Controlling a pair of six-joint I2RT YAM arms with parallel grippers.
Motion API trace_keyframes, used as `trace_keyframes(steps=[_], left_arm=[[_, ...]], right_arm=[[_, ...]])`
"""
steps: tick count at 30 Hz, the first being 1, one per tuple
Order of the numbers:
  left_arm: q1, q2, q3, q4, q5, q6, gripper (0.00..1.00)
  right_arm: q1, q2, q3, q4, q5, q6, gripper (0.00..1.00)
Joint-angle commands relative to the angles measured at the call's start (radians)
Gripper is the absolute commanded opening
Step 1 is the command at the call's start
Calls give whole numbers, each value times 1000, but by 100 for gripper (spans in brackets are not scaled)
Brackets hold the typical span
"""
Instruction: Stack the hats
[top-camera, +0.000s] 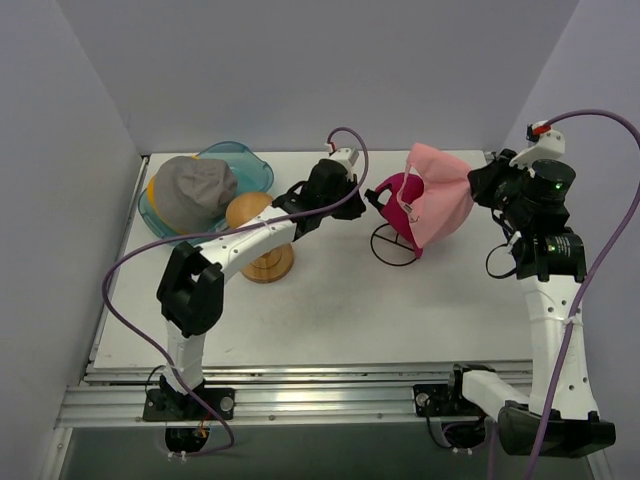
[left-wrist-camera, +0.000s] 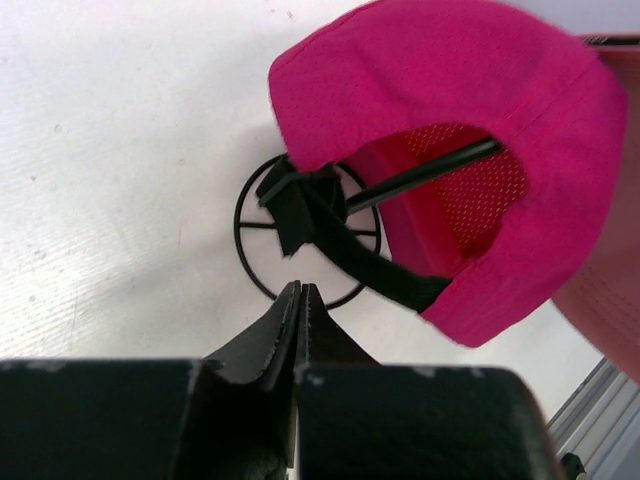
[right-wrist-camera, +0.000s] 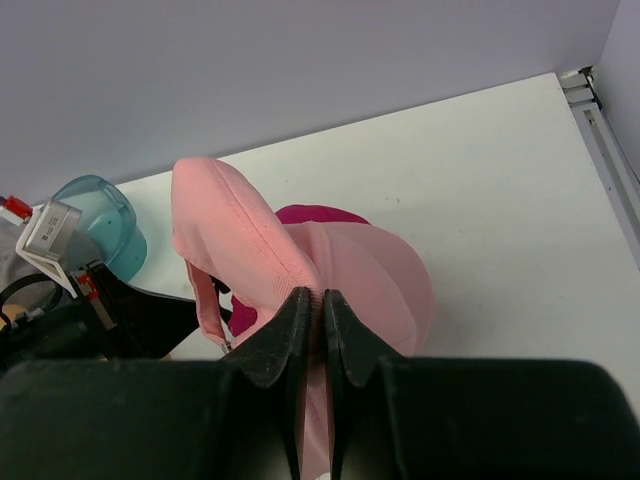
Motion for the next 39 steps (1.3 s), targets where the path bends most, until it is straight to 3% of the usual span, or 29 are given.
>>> trace_keyframes(steps=[1, 2, 3, 10, 39], left_arm=[[5, -112, -69, 88, -6, -28, 9], [5, -126, -83, 99, -9, -39, 32], [3, -147, -92, 114, -11, -51, 40], [-37, -155, -83, 125, -37, -156, 60], [-75, -7, -48, 294, 29, -286, 62]], right_arm=[[-7, -12, 50, 30, -2, 15, 0], [-8, -12, 53, 28, -2, 15, 0], [-7, -13, 53, 27, -2, 15, 0], [-8, -38, 42, 22, 16, 6, 0], [-8, -59, 19, 21, 30, -9, 0]])
